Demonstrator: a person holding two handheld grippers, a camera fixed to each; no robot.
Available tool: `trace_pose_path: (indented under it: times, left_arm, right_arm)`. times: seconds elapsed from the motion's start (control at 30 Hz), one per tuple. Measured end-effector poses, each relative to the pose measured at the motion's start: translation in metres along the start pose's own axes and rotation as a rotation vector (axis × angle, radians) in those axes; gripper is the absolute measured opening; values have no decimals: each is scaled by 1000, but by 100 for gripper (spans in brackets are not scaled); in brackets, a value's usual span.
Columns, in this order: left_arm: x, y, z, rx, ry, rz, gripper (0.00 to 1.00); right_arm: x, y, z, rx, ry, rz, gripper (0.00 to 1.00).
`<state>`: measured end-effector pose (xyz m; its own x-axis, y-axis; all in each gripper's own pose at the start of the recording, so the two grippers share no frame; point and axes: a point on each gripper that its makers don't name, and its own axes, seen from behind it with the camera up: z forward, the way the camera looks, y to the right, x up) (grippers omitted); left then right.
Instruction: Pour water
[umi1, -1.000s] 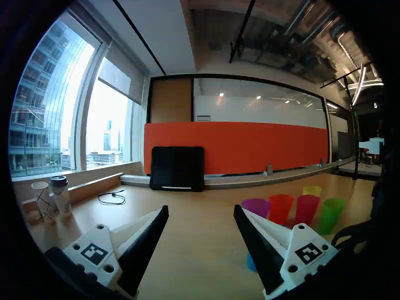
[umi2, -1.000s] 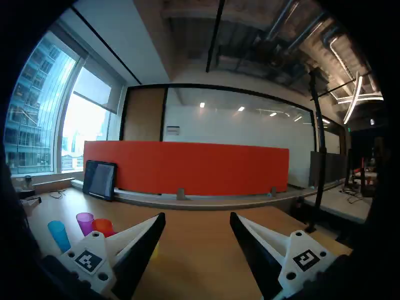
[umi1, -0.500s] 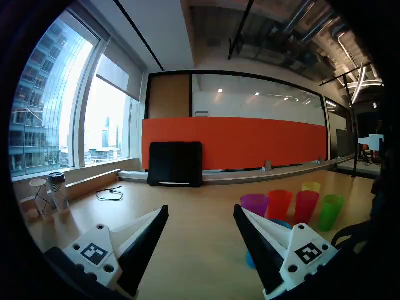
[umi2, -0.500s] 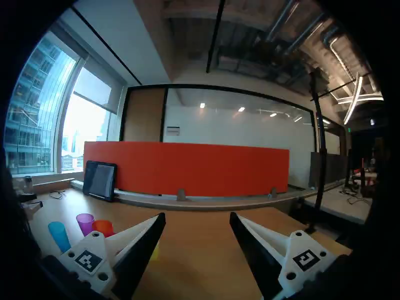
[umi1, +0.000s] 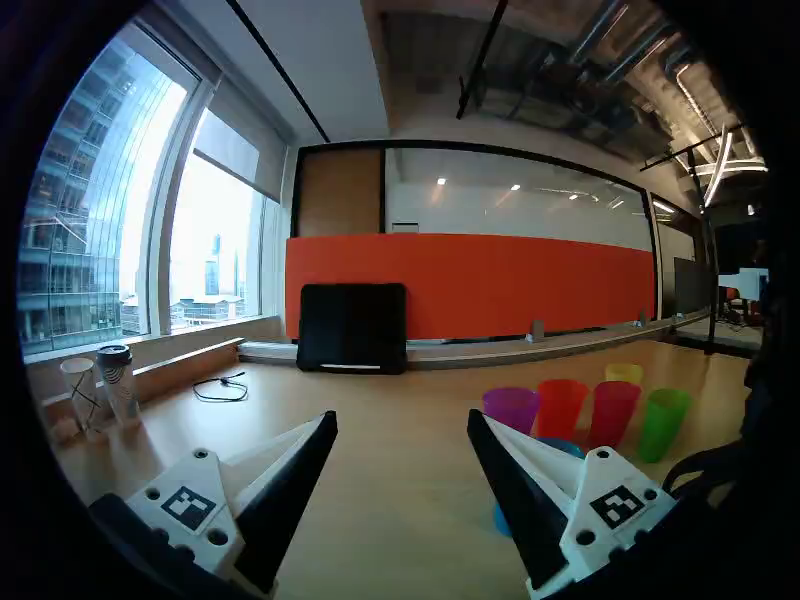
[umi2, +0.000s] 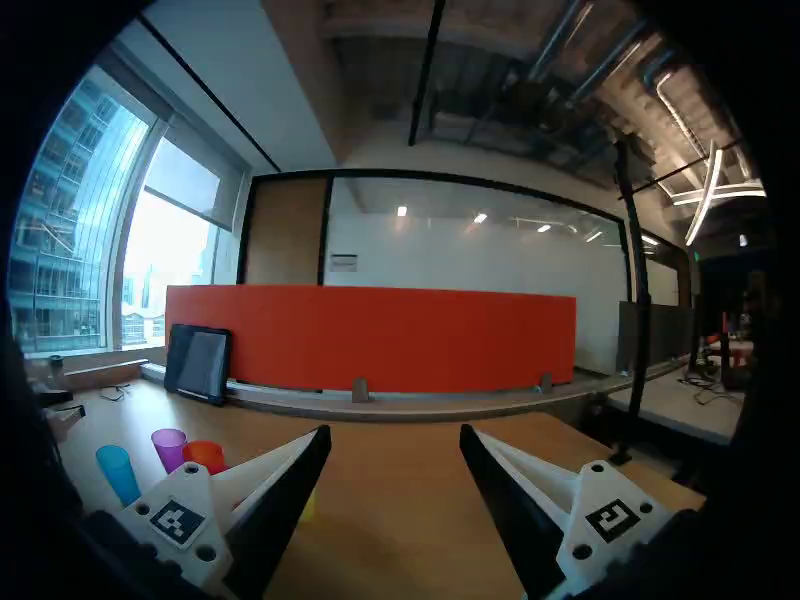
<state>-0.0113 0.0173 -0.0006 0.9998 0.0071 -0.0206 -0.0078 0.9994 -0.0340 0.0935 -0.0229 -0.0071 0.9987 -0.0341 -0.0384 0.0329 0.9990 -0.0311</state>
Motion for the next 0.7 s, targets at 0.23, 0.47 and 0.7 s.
trace_pose_path:
  times: [0.23,0.47,0.7]
  left_arm:
    - [0,0,1,0,-1,1,97]
    - [0,1,1,0,-1,2,97]
    - [0,0,1,0,-1,1,97]
  right_arm:
    - [3,2,-2,2,13,-9,100]
    - [2,9,-2,1,34,-8,100]
    - [-1,13,2,19,49,-1,100]
